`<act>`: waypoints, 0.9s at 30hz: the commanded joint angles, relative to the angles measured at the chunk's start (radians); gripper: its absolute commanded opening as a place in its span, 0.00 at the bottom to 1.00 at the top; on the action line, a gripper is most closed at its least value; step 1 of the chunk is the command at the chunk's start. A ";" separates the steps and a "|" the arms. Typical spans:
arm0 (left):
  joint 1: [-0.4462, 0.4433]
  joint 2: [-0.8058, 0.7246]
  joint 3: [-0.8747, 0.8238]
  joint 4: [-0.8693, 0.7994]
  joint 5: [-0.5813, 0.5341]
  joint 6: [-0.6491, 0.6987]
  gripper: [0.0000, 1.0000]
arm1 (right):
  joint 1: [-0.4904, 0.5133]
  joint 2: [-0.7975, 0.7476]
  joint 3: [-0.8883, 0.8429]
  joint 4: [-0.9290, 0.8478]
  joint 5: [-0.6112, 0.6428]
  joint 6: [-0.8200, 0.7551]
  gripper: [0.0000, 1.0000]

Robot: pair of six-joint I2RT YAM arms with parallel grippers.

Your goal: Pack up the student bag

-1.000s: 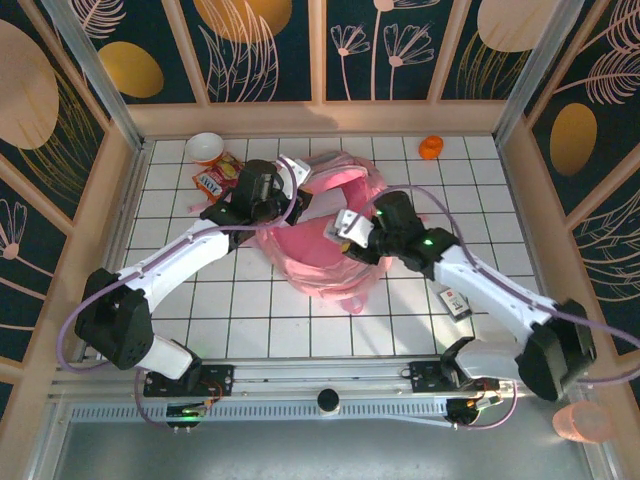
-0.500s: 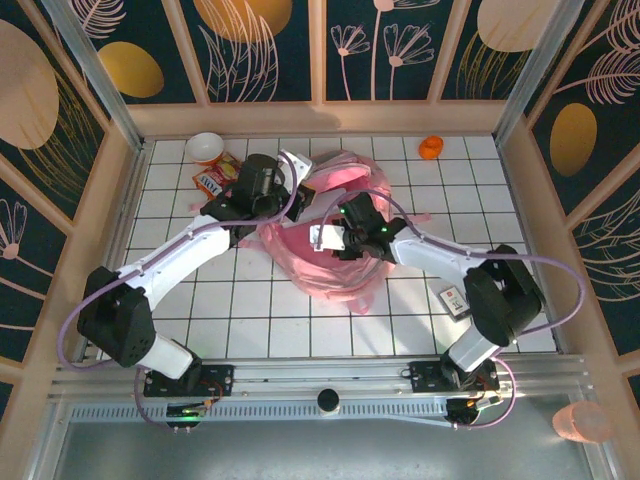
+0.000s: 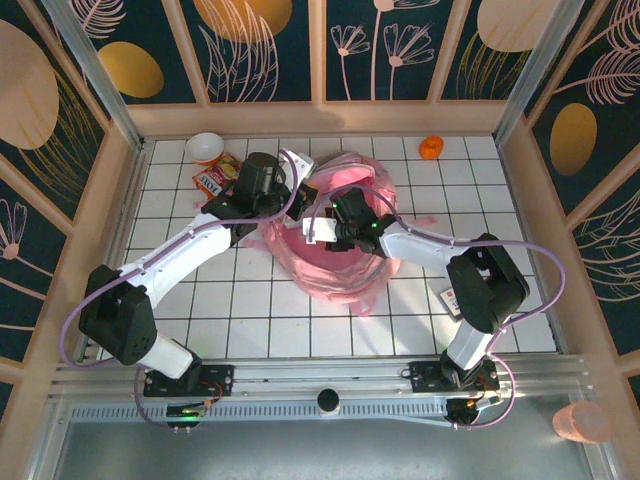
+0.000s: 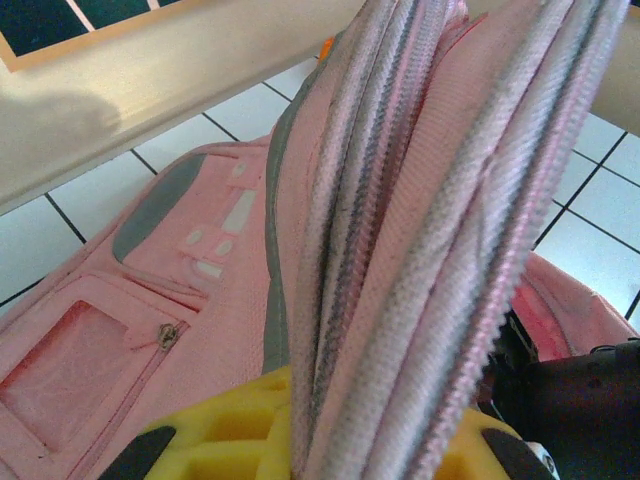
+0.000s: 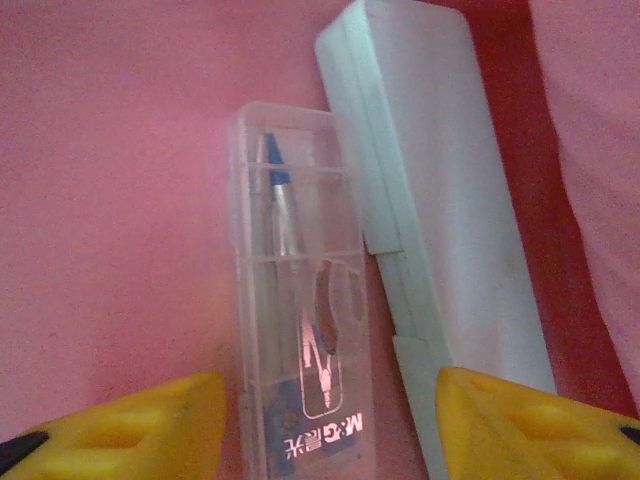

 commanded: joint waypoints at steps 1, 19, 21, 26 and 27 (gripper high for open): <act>0.001 -0.030 0.084 0.210 0.062 -0.039 0.00 | 0.003 -0.008 0.027 0.013 0.043 0.054 0.58; 0.000 -0.056 -0.122 0.230 0.118 0.122 0.01 | -0.034 -0.636 -0.244 0.037 -0.211 0.721 0.54; -0.002 -0.059 -0.168 0.229 0.139 0.182 0.03 | -0.050 -0.694 -0.268 0.060 -0.227 0.790 0.54; -0.036 -0.030 -0.228 0.161 0.144 0.352 0.07 | -0.098 -0.785 -0.307 0.077 -0.242 0.868 0.54; -0.053 -0.010 -0.230 0.130 0.127 0.393 0.07 | -0.107 -0.794 -0.312 0.077 -0.249 0.875 0.54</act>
